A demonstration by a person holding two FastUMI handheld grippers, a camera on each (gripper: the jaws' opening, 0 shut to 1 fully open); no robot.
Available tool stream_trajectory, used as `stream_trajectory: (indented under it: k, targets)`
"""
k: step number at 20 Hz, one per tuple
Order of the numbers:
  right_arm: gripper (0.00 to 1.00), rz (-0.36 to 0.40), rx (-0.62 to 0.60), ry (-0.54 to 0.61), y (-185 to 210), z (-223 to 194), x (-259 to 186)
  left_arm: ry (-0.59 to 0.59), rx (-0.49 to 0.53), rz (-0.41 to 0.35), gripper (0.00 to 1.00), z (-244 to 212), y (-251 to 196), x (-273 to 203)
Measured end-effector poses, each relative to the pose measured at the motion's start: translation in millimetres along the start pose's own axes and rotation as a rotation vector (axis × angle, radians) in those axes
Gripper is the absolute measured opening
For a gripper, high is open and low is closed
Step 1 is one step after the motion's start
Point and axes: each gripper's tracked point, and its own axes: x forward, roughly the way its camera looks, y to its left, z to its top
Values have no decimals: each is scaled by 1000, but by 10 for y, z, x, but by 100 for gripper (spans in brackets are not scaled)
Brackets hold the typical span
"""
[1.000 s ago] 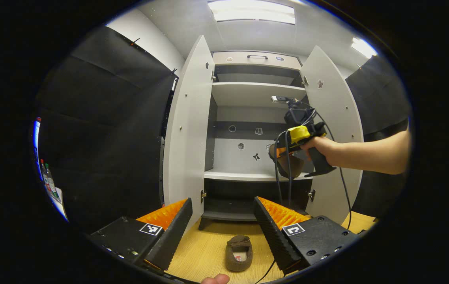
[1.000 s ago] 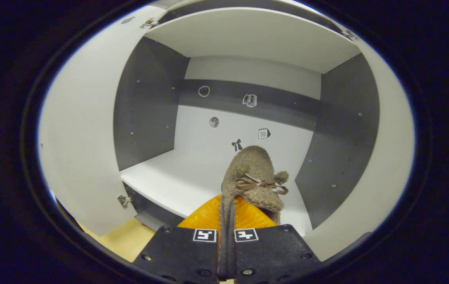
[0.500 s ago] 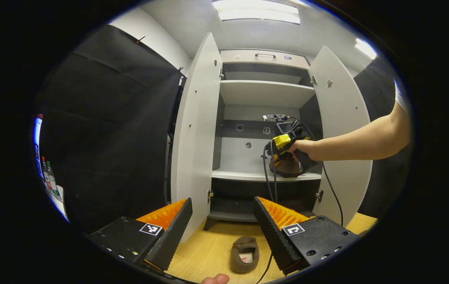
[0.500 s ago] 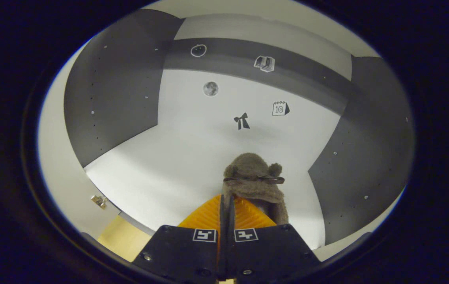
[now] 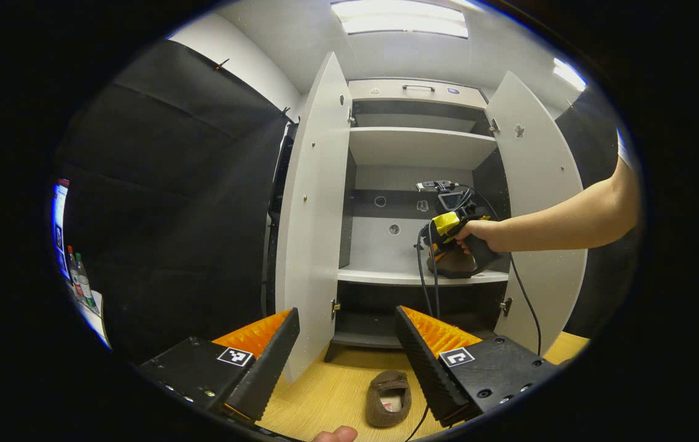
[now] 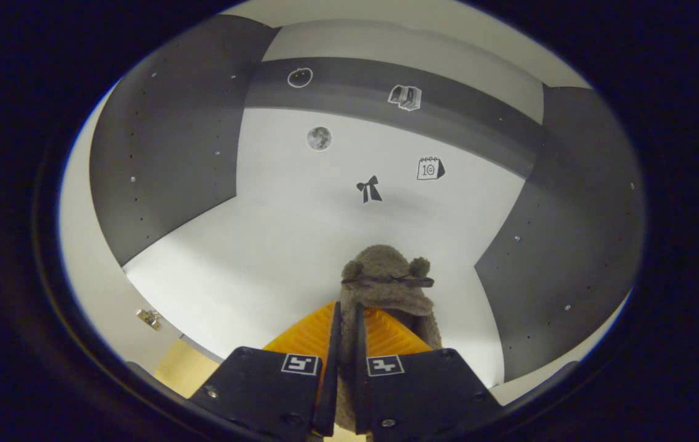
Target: Grab one shoe with the right hand and put it into the shoe cabinet, grab the other shoe with the left hand and put it into the shoe cabinet; then close the right door with the right hand and the left door with the left hand.
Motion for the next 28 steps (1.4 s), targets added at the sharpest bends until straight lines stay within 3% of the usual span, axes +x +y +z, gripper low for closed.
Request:
stream_trajectory:
  k: [1,6,11,12,13,14,17,18,19,20,22,26,28]
  targets:
    - [16,5,-3,-6,3,12,-94,-3,-2,3,99,2,0,-3]
    - [17,24,-45,-170,-25,259,-874,-3,-36,-8,95,9,-82,-1]
    - [18,149,-7,-369,72,161,-1954,19,-55,-66,94,-38,-264,-22]
    - [27,156,0,-398,63,49,-2120,22,-59,-84,94,-40,-319,-34]
    - [27,159,13,-427,49,-84,-2268,24,-58,-100,99,-40,-367,-55]
    - [19,164,23,-459,47,-229,-2396,27,-53,-116,95,-43,-422,-73]
    - [19,161,57,-485,42,-848,-2587,38,-39,-164,95,-59,-595,-115]
    - [19,143,77,-480,18,-1063,-2615,40,-42,-179,99,-54,-652,-128]
    - [27,129,101,-480,-11,-1257,-2630,43,-46,-195,95,-54,-706,-153]
    - [20,121,130,-484,-34,-1431,-2658,47,-46,-207,95,-60,-755,-166]
    - [20,83,187,-488,-142,-1761,-2675,56,-42,-228,94,-66,-840,-212]
    - [27,-20,243,-528,-354,-2355,-2778,81,-29,-259,95,-151,-988,-286]
    - [30,-27,256,-524,-294,-2624,-2850,100,-27,-276,95,-190,-1046,-324]
